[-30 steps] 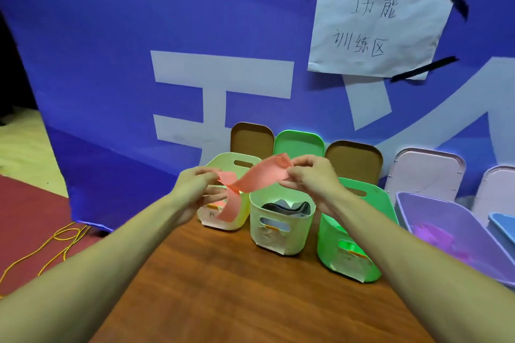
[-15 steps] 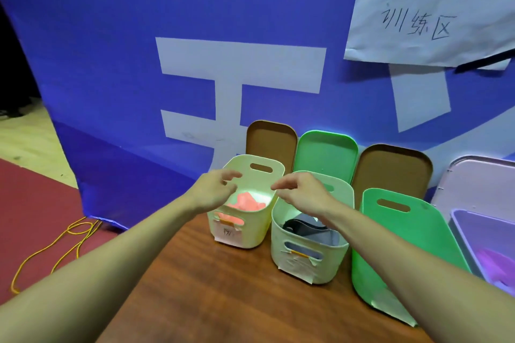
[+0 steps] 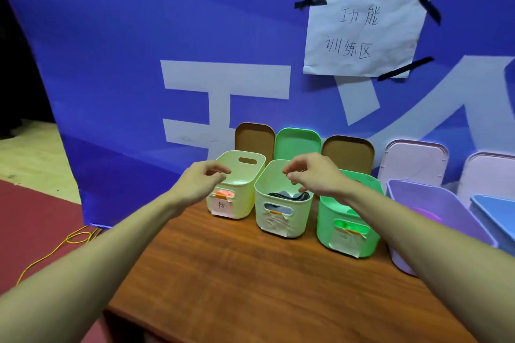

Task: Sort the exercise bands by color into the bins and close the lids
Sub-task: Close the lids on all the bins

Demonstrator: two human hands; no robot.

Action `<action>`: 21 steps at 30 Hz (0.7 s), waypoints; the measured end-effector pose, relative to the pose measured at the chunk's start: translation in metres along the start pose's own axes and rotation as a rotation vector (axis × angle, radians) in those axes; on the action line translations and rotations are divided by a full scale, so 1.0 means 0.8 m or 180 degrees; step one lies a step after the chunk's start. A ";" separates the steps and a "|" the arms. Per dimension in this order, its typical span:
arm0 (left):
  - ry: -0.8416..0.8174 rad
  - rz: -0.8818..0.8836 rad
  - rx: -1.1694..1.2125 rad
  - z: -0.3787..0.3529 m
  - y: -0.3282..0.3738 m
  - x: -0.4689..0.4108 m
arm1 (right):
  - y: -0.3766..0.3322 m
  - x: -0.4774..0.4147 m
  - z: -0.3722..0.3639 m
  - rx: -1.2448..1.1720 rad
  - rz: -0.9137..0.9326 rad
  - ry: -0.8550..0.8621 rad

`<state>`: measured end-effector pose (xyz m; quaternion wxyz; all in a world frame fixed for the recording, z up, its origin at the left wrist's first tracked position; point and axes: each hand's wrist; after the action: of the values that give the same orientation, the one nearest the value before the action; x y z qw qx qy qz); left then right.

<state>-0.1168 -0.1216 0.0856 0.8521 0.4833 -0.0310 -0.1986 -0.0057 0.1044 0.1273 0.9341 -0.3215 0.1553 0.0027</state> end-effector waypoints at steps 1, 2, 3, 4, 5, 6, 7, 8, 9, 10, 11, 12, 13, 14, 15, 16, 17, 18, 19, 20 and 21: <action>0.0025 0.0006 0.0003 -0.001 0.002 0.000 | 0.002 0.000 0.005 -0.0008 -0.0010 0.0011; 0.0048 0.0014 0.0004 -0.001 0.003 -0.004 | 0.005 -0.001 0.008 -0.0006 -0.0021 0.0023; 0.0069 0.0028 0.0018 -0.003 0.005 -0.010 | 0.009 -0.006 0.011 0.0011 -0.0033 0.0032; 0.0095 0.0033 0.0043 -0.005 0.007 -0.019 | 0.013 -0.013 0.014 0.0039 -0.0035 0.0032; 0.0121 0.0044 0.0057 -0.007 0.009 -0.031 | 0.019 -0.022 0.016 0.0071 -0.0034 0.0025; 0.0154 0.0042 0.0050 -0.011 0.010 -0.045 | 0.026 -0.034 0.018 0.0109 -0.0028 0.0017; 0.0196 0.0037 0.0031 -0.014 0.012 -0.062 | 0.035 -0.049 0.018 0.0131 -0.0025 0.0001; 0.0238 0.0035 0.0010 -0.019 0.012 -0.080 | 0.046 -0.066 0.018 0.0128 -0.0036 -0.0018; 0.0277 0.0039 -0.0002 -0.024 0.012 -0.100 | 0.057 -0.085 0.016 0.0106 -0.0059 -0.0034; 0.0312 0.0048 -0.0004 -0.029 0.009 -0.123 | 0.070 -0.106 0.014 0.0082 -0.0089 -0.0043; 0.0340 0.0074 0.0002 -0.034 0.005 -0.147 | 0.083 -0.129 0.010 0.0056 -0.0129 -0.0042; 0.0368 0.0107 -0.0002 -0.039 0.000 -0.172 | 0.097 -0.153 0.006 0.0027 -0.0168 -0.0031; 0.0391 0.0145 -0.0013 -0.044 -0.005 -0.197 | 0.111 -0.176 0.001 -0.0008 -0.0202 -0.0020; 0.0413 0.0193 -0.0020 -0.049 -0.010 -0.222 | 0.125 -0.198 -0.004 -0.0035 -0.0229 -0.0018; 0.0428 0.0263 -0.0009 -0.053 -0.014 -0.247 | 0.138 -0.220 -0.009 -0.0054 -0.0248 -0.0026; 0.0423 0.0345 0.0003 -0.057 -0.017 -0.269 | 0.148 -0.239 -0.014 -0.0070 -0.0262 -0.0035; 0.0409 0.0437 0.0022 -0.059 -0.019 -0.289 | 0.157 -0.257 -0.018 -0.0090 -0.0273 -0.0045; 0.0386 0.0533 0.0052 -0.062 -0.020 -0.305 | 0.163 -0.273 -0.021 -0.0116 -0.0295 -0.0064; 0.0337 0.0622 0.0076 -0.063 -0.020 -0.319 | 0.167 -0.287 -0.022 -0.0148 -0.0329 -0.0087; 0.0267 0.0695 0.0075 -0.064 -0.018 -0.331 | 0.170 -0.301 -0.022 -0.0162 -0.0365 -0.0118; 0.0181 0.0762 0.0051 -0.062 -0.016 -0.343 | 0.172 -0.314 -0.021 -0.0151 -0.0398 -0.0149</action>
<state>-0.3606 0.0142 0.0867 0.8663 0.4884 -0.0659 -0.0814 -0.2640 0.2270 0.1055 0.9279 -0.3525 0.1129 -0.0444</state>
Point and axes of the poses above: each hand's wrist, its own x-axis away from the middle knuckle, its own z-axis out of the back of the hand, y = z × x, and after that the axes turned 7 degrees about z, right-handed
